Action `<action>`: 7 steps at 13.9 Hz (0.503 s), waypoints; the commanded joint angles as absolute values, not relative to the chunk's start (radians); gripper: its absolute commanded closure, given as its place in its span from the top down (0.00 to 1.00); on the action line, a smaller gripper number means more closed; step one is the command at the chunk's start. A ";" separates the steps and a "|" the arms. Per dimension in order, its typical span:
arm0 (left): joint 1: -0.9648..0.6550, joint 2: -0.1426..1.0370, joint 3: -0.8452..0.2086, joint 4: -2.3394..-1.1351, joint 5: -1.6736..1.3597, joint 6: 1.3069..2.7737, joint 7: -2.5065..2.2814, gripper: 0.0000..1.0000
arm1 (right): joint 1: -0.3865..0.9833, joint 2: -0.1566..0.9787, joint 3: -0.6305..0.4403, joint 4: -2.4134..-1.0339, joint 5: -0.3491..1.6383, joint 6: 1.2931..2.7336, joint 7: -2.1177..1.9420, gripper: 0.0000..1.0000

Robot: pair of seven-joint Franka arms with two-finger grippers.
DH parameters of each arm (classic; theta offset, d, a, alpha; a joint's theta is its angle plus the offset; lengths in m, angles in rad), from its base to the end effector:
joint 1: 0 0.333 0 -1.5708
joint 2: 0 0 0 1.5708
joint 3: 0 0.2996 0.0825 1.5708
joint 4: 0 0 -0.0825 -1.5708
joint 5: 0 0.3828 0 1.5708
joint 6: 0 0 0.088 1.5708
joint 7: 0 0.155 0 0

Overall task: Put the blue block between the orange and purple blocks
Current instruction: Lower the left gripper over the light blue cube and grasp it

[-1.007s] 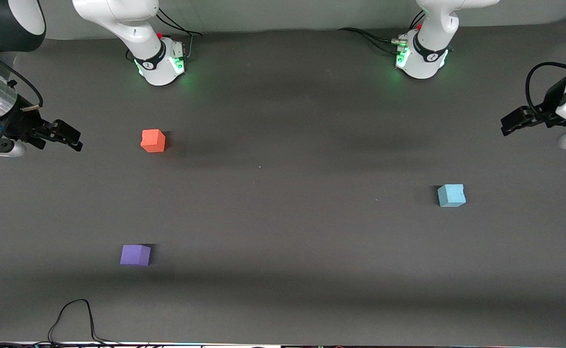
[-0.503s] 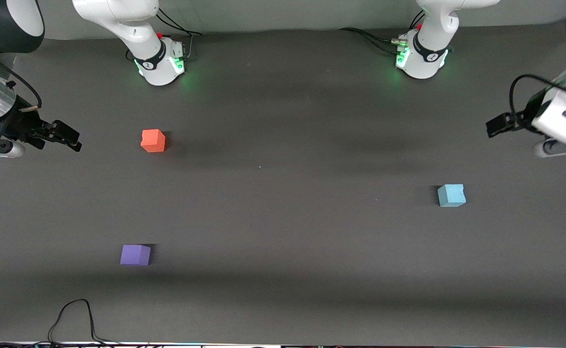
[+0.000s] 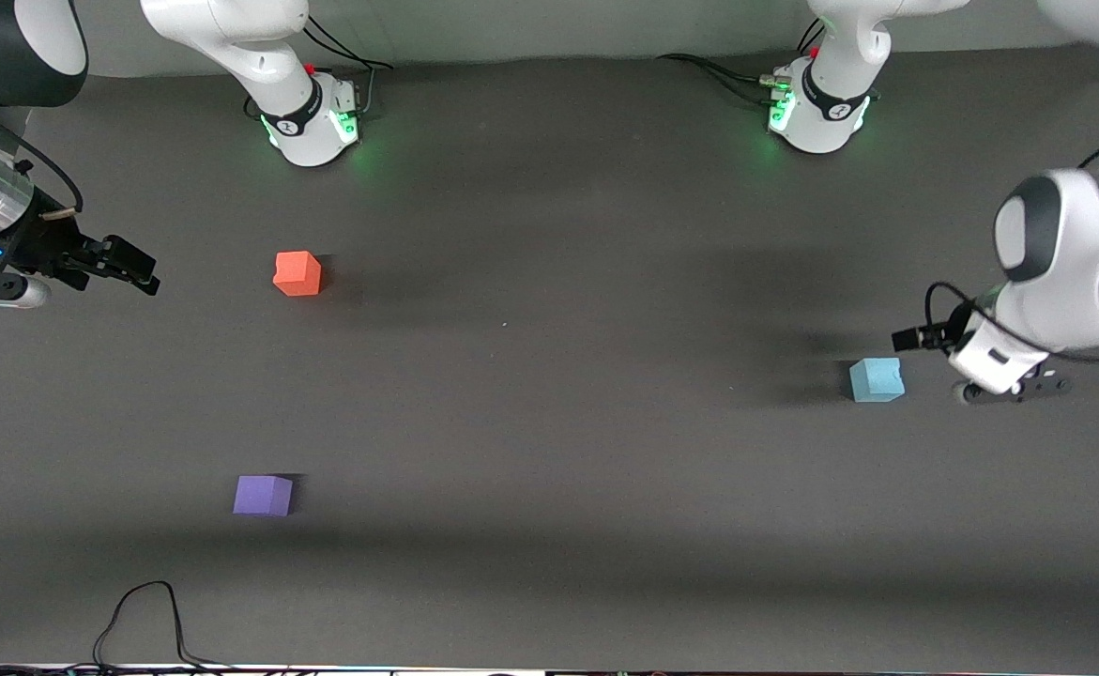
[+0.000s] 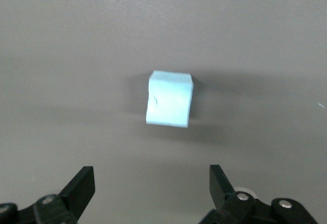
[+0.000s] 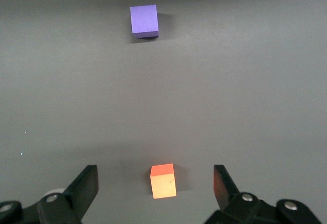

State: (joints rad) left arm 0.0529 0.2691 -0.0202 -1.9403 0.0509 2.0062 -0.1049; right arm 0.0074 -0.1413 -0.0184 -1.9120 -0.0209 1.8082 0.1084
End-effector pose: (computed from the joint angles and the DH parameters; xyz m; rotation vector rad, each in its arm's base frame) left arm 0.5702 0.0240 0.2685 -3.0755 -0.1718 0.3115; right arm 0.5247 -0.0088 0.4945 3.1199 -0.1792 0.0599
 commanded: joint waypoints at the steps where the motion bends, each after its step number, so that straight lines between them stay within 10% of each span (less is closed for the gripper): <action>1: 0.072 0.389 -0.023 -1.913 0.038 2.106 -0.074 1.00 | 0.012 -0.155 -0.028 -1.930 -0.020 1.836 0.084 1.00; 7: 0.063 0.526 -0.026 -1.921 -0.069 2.249 -0.075 1.00 | 0.012 -0.155 -0.031 -1.931 -0.020 1.838 0.083 1.00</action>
State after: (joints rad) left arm 0.0724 0.4998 -0.0298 -1.9357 -0.0429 2.2264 -0.0935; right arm 0.0079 -0.1413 -0.0213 -1.9167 -0.0209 1.8240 0.1070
